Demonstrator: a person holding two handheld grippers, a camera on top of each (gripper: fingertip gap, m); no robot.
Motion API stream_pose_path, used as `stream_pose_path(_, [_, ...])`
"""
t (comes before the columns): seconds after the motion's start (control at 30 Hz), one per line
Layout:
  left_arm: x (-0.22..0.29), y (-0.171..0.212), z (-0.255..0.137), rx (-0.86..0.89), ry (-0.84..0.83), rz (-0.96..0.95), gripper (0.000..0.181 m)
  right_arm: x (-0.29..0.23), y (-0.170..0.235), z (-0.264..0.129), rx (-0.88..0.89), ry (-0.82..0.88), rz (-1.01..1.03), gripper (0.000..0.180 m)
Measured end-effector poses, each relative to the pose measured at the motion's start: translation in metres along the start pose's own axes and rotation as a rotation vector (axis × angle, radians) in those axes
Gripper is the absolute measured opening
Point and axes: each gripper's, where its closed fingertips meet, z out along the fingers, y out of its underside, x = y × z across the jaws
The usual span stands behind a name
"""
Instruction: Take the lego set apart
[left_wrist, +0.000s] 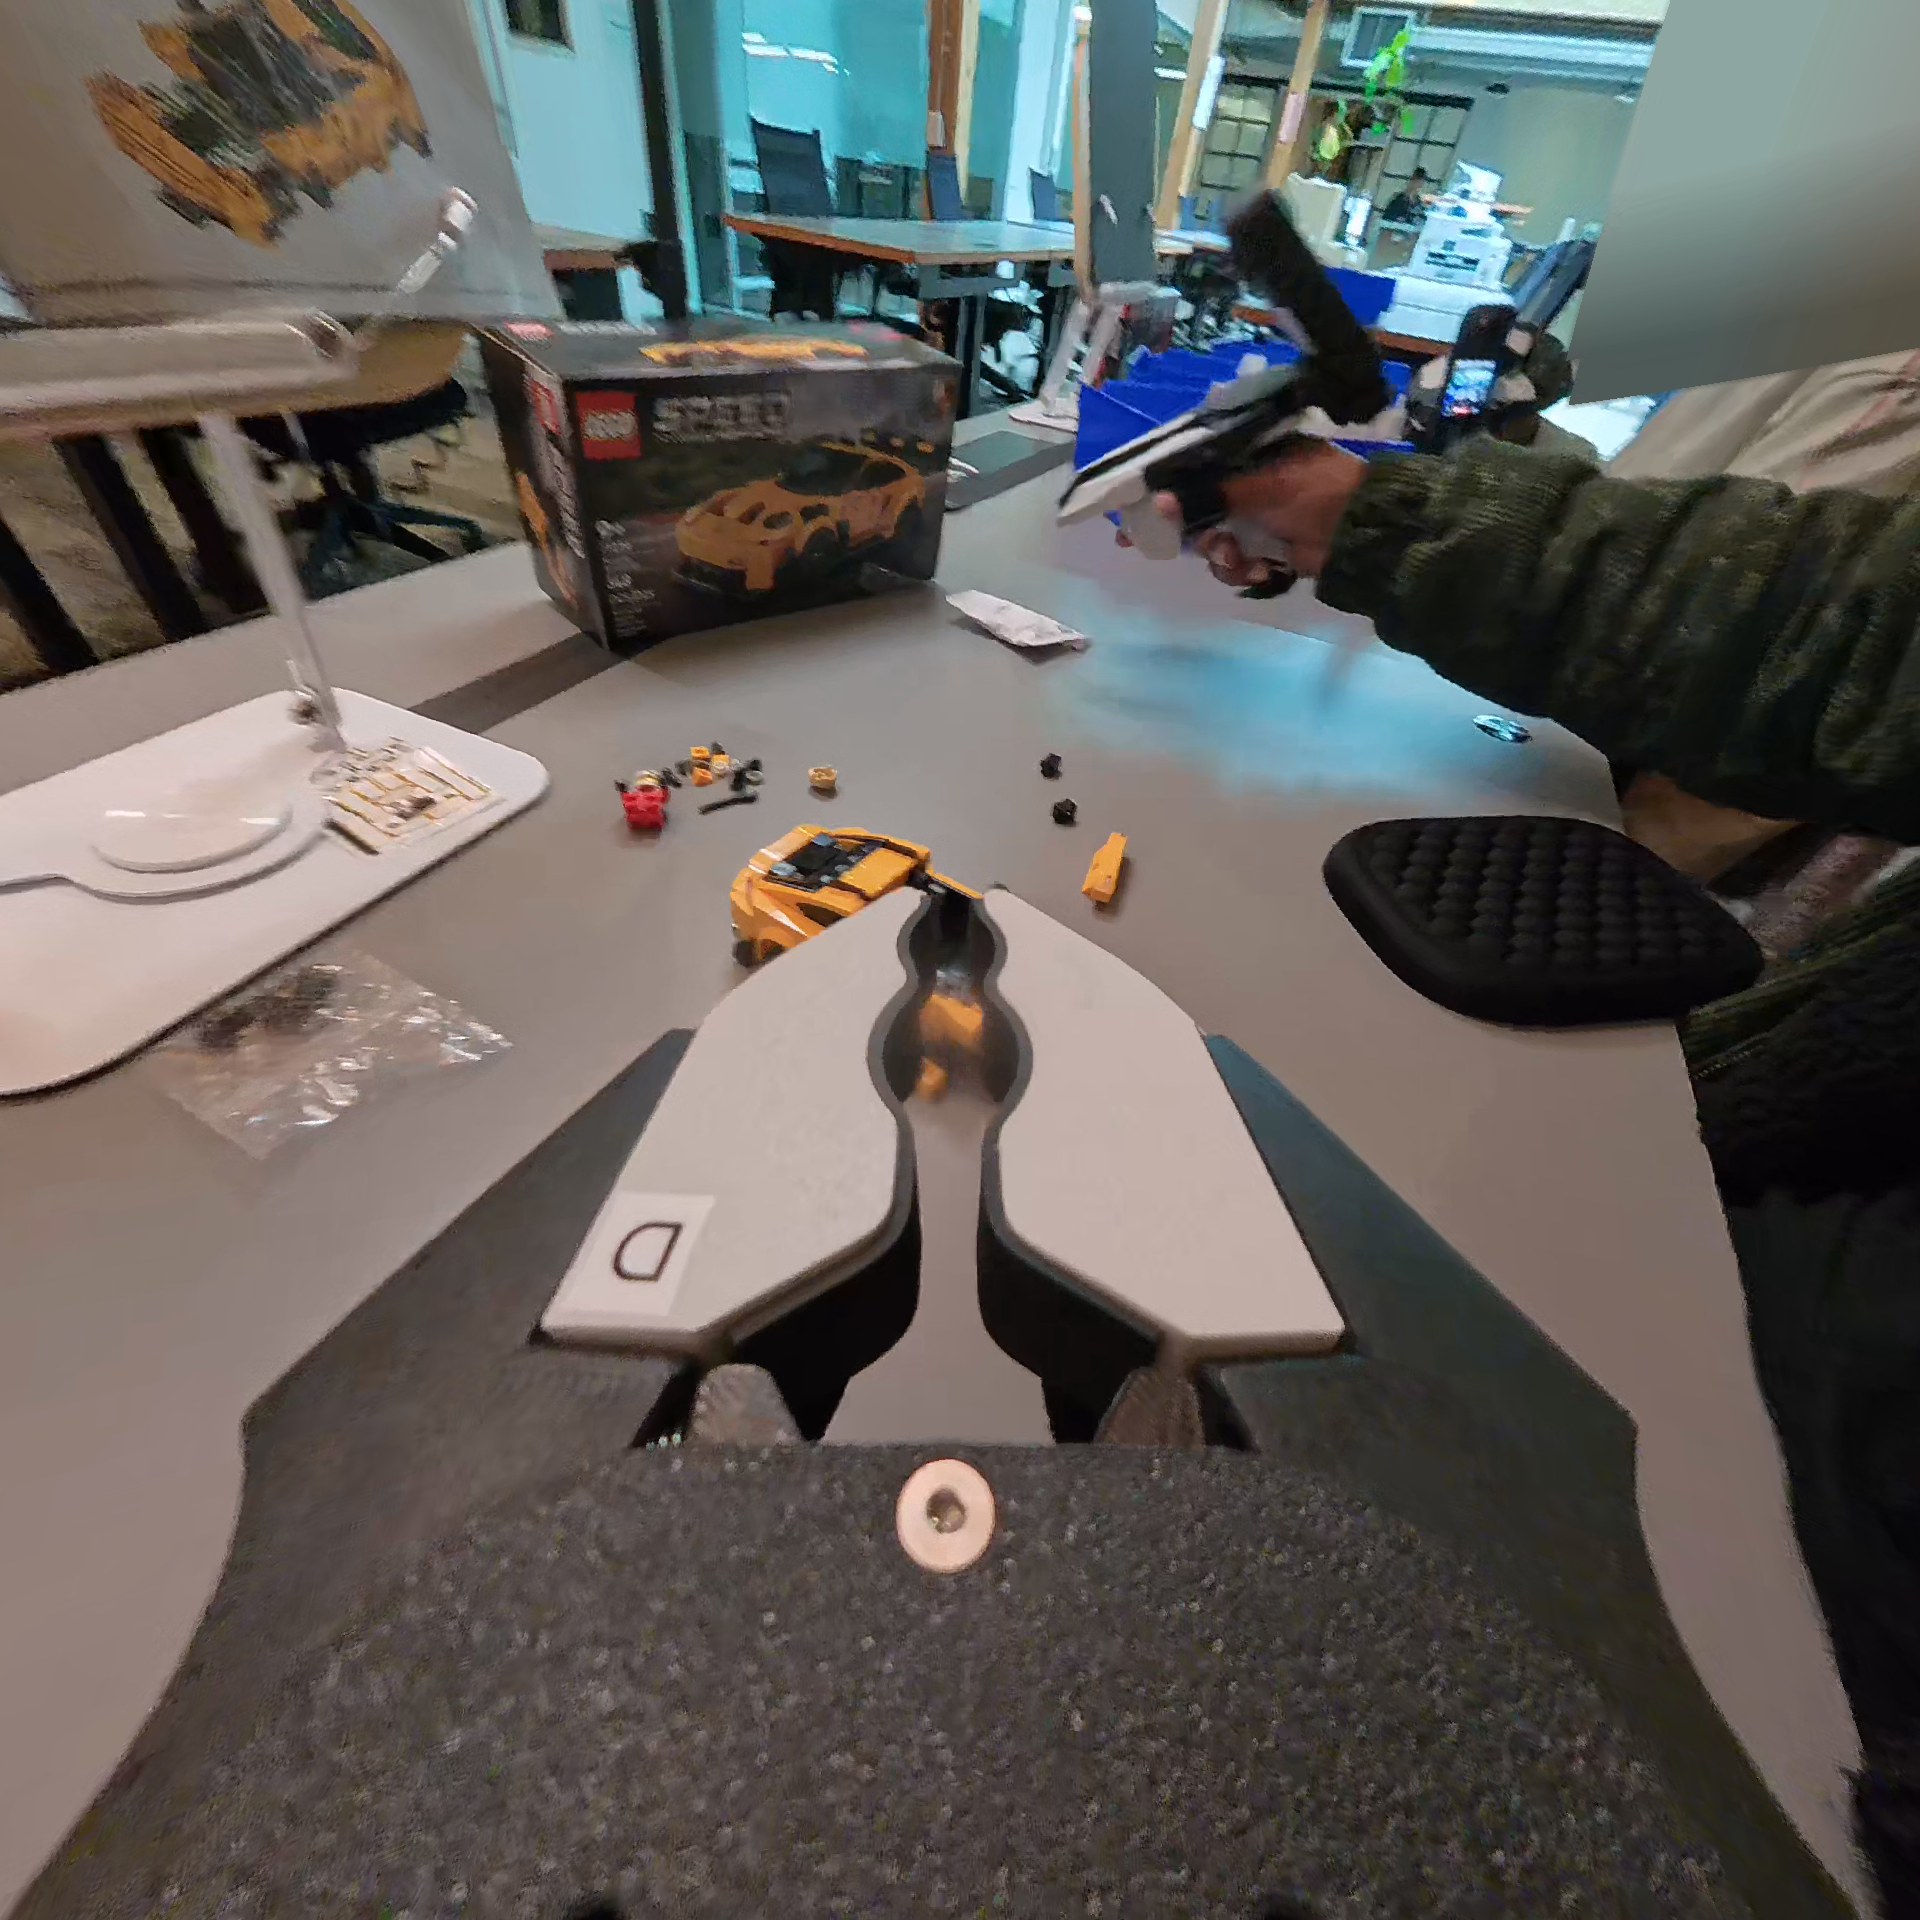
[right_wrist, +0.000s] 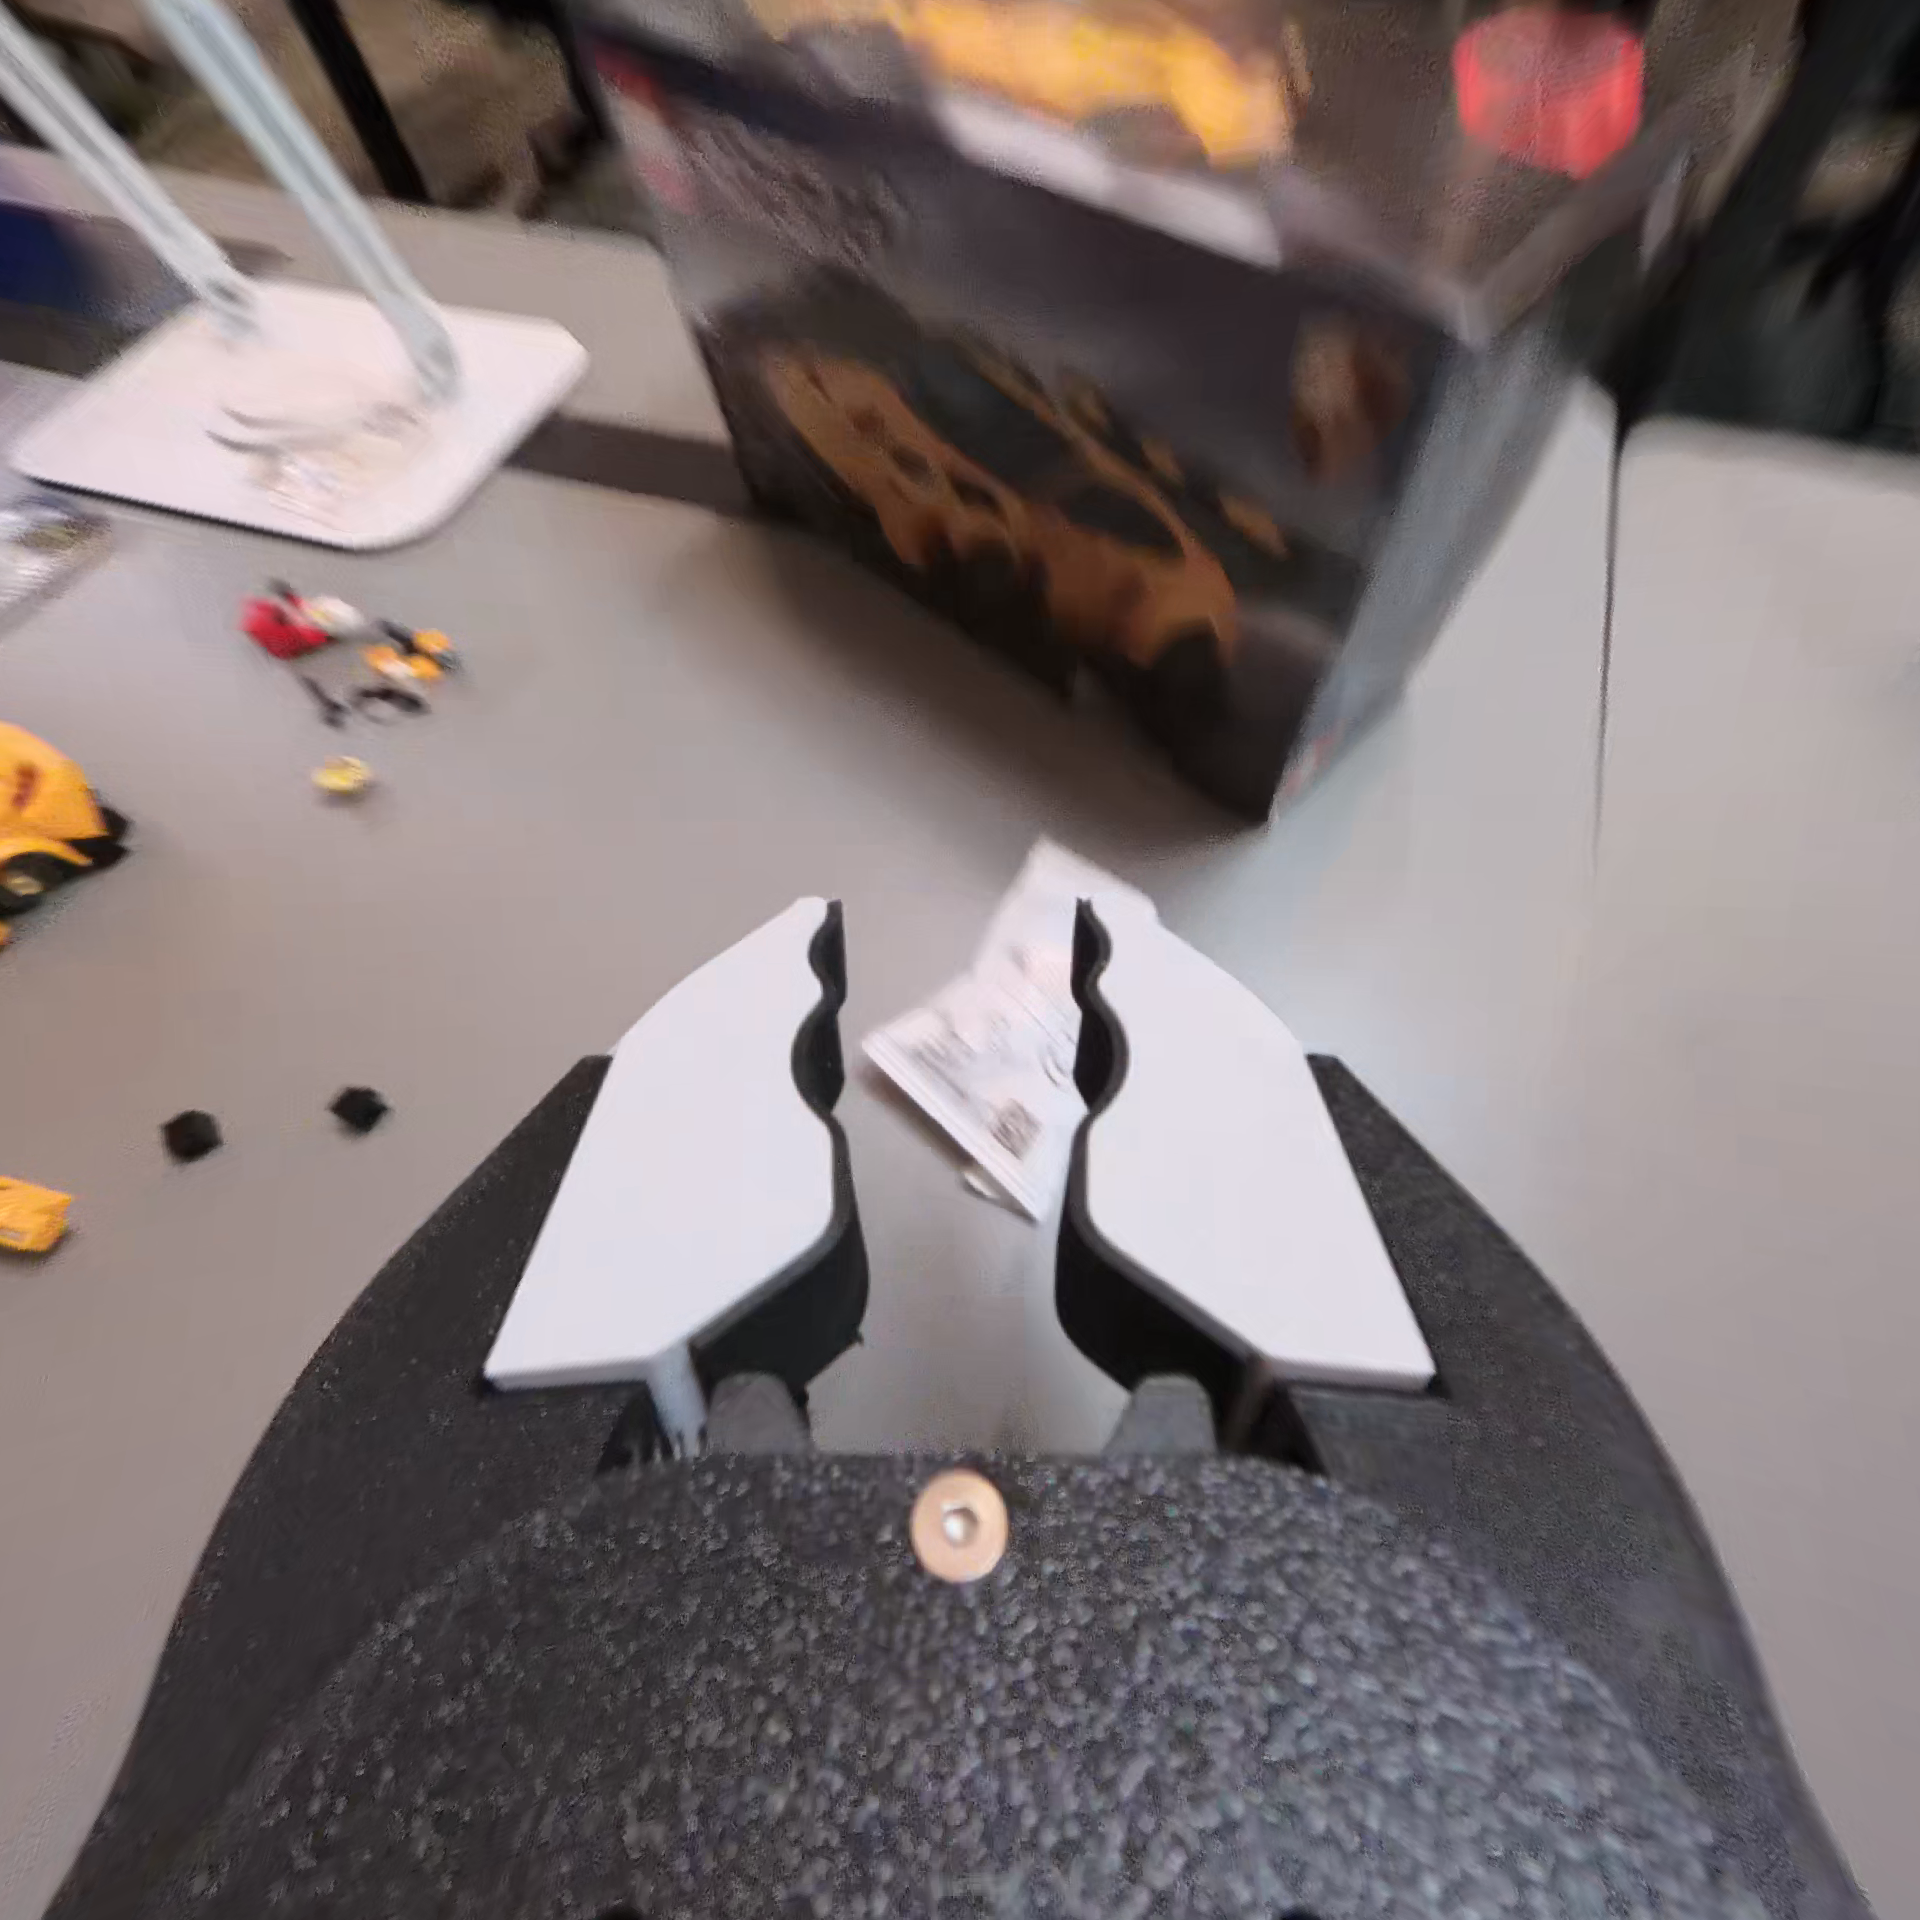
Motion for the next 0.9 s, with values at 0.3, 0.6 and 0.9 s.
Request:
stream_pose_path(0.3, [-0.105, -0.065, -0.128, 0.100, -0.614, 0.138, 0.008, -0.169, -0.065, -0.076, 0.470, -0.093, -0.302, 0.022])
stream_pose_path(0.6, [-0.295, -0.036, -0.296, -0.180, -1.174, -0.036, 0.020, -0.216, -0.044, -0.083, 0.527, -0.049, -0.230, 0.000])
stream_pose_path(0.9, [-0.427, 0.021, -0.280, -0.538, -1.129, -0.175, 0.037, -0.212, -0.025, -0.057, 0.445, -0.066, -0.249, 0.000])
